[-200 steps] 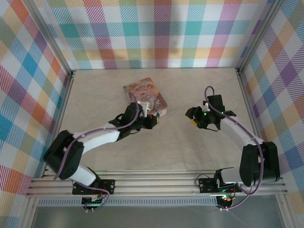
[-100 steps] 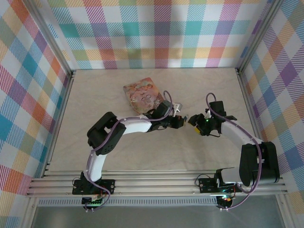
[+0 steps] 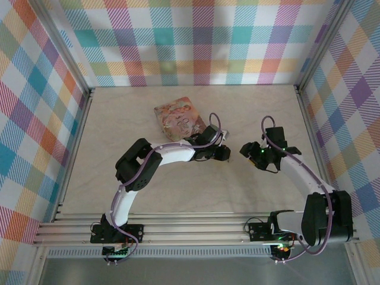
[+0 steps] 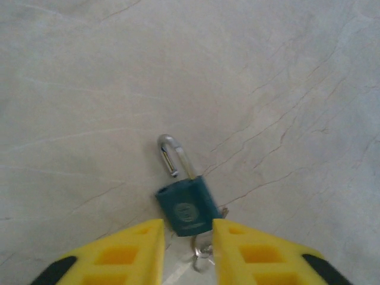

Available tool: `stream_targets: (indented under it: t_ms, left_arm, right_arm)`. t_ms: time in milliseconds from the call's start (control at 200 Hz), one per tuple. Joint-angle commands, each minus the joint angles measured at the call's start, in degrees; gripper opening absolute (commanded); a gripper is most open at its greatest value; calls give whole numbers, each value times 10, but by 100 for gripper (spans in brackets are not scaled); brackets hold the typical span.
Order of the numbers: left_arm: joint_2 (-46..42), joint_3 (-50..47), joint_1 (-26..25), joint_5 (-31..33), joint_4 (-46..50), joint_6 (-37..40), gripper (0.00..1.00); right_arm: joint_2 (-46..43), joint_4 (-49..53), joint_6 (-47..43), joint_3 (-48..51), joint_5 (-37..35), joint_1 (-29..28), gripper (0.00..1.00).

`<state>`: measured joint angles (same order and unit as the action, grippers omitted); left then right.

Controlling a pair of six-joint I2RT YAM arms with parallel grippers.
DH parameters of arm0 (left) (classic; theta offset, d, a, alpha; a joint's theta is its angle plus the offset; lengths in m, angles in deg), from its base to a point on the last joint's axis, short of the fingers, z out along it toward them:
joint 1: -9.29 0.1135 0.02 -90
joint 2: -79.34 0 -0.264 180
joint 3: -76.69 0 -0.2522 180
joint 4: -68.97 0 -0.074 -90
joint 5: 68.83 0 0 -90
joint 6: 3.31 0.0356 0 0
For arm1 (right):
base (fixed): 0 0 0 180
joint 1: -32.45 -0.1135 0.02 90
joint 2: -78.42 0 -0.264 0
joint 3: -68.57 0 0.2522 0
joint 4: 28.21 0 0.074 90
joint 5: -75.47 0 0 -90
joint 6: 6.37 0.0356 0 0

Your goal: Unlock the padlock with the key

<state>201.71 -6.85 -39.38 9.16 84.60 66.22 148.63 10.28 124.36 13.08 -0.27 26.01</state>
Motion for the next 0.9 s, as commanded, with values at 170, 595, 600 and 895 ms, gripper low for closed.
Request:
stream_targets:
  t_ms: [170, 595, 600, 895]
  left_arm:
    - [-104, 12, 27, 38, 87, 84, 36]
    - [-340, -121, 172, 128, 90, 234, 100]
    - [-343, -124, 174, 127, 89, 236, 100]
    - [-519, -374, 353, 104, -80, 255, 100]
  right_arm:
    - [-44, 60, -98, -77, -99, 12, 68]
    - [-91, -236, -348, 30, -258, 14, 100]
    - [-91, -242, -352, 34, -258, 14, 100]
    - [-23, -502, -405, 166, -236, 17, 100]
